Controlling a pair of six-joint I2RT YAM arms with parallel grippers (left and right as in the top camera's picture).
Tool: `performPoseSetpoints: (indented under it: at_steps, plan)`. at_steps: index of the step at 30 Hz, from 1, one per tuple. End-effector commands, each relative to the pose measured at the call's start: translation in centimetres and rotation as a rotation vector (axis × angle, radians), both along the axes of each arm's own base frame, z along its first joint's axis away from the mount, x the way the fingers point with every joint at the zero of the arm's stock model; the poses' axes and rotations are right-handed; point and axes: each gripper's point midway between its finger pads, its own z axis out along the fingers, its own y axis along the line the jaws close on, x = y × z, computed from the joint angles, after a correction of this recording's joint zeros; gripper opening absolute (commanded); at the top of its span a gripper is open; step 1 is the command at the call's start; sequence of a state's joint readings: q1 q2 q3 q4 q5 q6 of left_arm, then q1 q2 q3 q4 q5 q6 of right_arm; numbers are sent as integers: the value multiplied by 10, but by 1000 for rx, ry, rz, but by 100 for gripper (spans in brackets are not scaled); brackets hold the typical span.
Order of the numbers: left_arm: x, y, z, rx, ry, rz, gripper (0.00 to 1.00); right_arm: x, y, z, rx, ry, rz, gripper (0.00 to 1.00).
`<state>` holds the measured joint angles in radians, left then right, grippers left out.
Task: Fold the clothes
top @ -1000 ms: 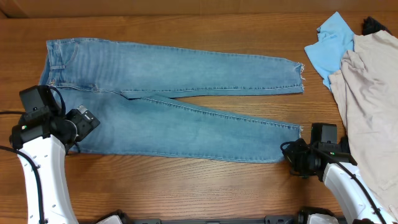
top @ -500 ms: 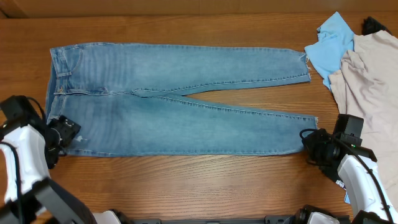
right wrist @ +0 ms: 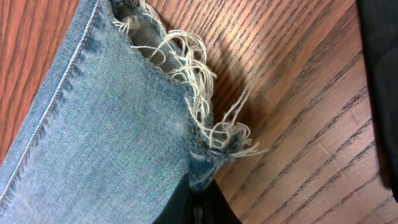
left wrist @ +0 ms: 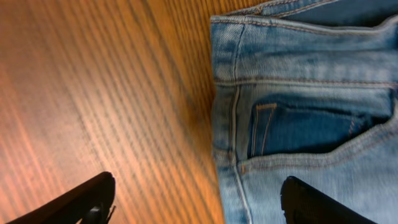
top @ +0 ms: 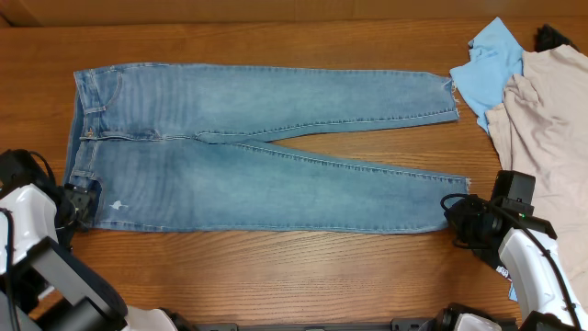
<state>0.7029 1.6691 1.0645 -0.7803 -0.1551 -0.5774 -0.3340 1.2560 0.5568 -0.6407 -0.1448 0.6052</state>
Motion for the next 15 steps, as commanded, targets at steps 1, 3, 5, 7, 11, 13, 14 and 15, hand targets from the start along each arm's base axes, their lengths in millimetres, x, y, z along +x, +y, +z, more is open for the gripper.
performPoseSetpoints:
  at_steps: [1, 3, 5, 7, 11, 13, 14, 15]
  plan:
    - [-4, 4, -21, -5, 44, 31, 85, 5, -8, 6, -29, -14, -6, 4]
    - [-2, 7, -26, -4, 43, 30, 85, 5, -8, 6, -29, -14, -6, 4]
    - [1, 9, -31, -2, 40, 30, 84, 5, -8, 6, -29, -14, -6, 4]
    - [4, 11, -35, 2, 35, 29, 82, 5, -8, 6, -29, -14, -6, 4]
    - [8, 14, -50, -2, 45, 10, 68, 5, -8, 6, -28, -14, -6, 4]
    - [10, 13, -61, -19, 48, 2, 53, 4, -7, 6, -27, -9, -6, 4]
    - [11, 12, -62, -27, 46, -9, 38, 4, -7, 5, -26, -6, -6, 4]
    - [11, 12, -62, -29, 46, -15, 21, 3, -7, 5, -26, -5, -6, 4]
